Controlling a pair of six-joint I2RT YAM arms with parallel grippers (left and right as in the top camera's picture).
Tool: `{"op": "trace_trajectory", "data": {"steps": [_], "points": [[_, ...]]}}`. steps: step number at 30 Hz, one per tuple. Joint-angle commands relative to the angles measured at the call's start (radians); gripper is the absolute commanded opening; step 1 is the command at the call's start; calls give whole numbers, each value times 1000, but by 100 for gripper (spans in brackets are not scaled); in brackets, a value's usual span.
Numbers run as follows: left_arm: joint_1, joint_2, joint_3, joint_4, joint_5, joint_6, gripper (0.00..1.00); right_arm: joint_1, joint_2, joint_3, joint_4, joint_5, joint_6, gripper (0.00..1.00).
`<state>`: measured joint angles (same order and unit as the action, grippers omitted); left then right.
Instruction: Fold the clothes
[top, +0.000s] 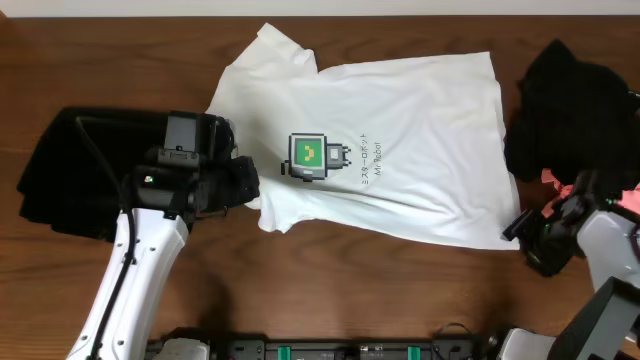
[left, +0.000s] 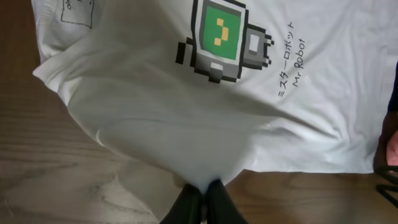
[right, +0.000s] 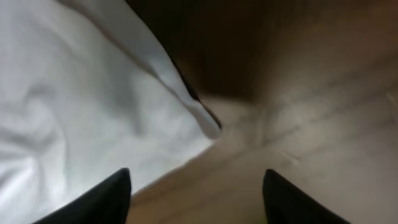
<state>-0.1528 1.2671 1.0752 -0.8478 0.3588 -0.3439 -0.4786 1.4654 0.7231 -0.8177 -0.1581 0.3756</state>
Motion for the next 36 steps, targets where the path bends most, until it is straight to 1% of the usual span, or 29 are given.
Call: {"op": "trace_trajectory", "data": {"steps": [1,4,6,10,11,14,18,20,24,28,33,36], "points": [[-1,0,6,-1,-13,-1,6,2,1,-53,56,-26,49,56],[-1,0,6,-1,-13,-2,6,2,1,-81,93,-26,58,54],[-1,0,6,-1,-13,-2,6,2,1,-85,95,-26,58,49],[-1,0,6,0,-13,-1,5,2,1,-83,128,-26,41,24],[-1,0,6,-1,-13,-1,6,2,0,-79,134,-27,40,19],[-1,0,6,-3,-13,-1,6,2,-6,-56,117,-50,16,1],[-1,-3,6,-17,-13,11,6,2,-40,-19,42,-56,-41,1],[-1,-9,6,-31,-13,23,6,2,-84,2,-3,-55,-70,2],[-1,-30,6,-43,-13,28,6,2,-196,25,-62,-56,-70,2],[-1,-74,18,-84,-13,28,6,2,-323,54,-160,-56,-70,1],[-1,-161,35,-147,-13,23,6,2,-459,66,-299,-51,-68,1],[-1,-222,38,-191,-13,2,6,2,-499,86,-329,-72,-54,1]]}}
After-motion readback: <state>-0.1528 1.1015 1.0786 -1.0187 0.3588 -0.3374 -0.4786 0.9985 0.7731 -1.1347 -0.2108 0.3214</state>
